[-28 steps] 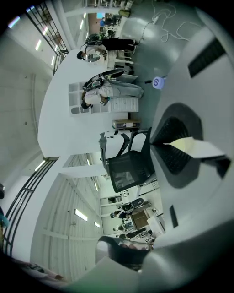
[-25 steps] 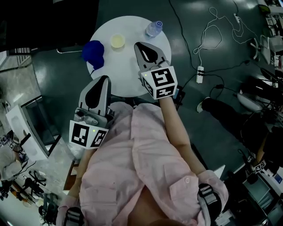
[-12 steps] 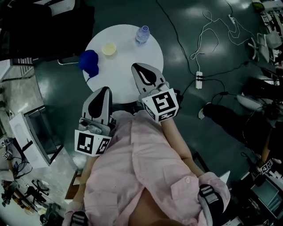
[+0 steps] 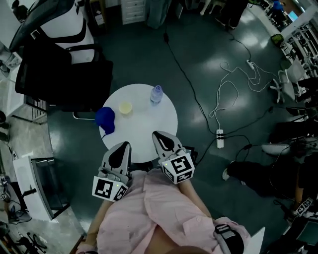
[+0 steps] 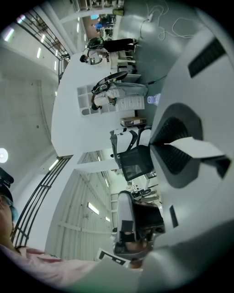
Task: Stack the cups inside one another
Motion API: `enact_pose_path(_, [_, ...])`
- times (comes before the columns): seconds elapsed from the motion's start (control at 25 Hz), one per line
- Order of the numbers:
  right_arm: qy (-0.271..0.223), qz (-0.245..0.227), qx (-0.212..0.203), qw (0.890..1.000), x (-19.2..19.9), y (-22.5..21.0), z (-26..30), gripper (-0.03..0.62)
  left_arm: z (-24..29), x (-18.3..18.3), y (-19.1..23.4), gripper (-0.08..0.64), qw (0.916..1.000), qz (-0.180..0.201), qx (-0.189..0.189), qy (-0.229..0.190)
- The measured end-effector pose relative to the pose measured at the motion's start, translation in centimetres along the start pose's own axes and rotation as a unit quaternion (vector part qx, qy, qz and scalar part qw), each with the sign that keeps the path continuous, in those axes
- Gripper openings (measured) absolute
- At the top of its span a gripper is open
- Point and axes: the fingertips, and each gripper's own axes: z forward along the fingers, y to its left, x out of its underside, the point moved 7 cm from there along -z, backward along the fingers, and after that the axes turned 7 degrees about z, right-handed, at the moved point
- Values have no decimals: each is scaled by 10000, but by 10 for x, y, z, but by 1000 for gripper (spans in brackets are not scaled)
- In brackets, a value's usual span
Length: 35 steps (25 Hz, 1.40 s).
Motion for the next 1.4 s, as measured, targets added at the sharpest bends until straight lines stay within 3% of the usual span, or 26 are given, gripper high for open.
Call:
enact_pose_path(0.16, [-113,-54,-18,9999,-14,-2,-12,31,4,-18,2,18,9996,40,-230,-187])
enact_pose_path(0.48, [-102,-377,-237,9990,-24,1,-19,31,24,-28,-16,18,9994,208,-166,-205])
enact_pose_path(0.64, [-179,-231,-80,9995,-18,-6,-28,32,27,-28,-21,18,9999,-38,-23,-131])
enact_pose_path(0.92, [-273,118,-325,9990,0,11,-17,32,-1,-33,-3,18,9981,507,-298,-175])
enact_pose_path(1.24, [-488,391,-664,9958,4,11,-23,32,5,-30,-11,18,9987,484,-168,40])
enact_pose_path(1.4, [-440,342,-614,9966,6,16,-22,32,4,-25,-7,18,9993,331,-137,87])
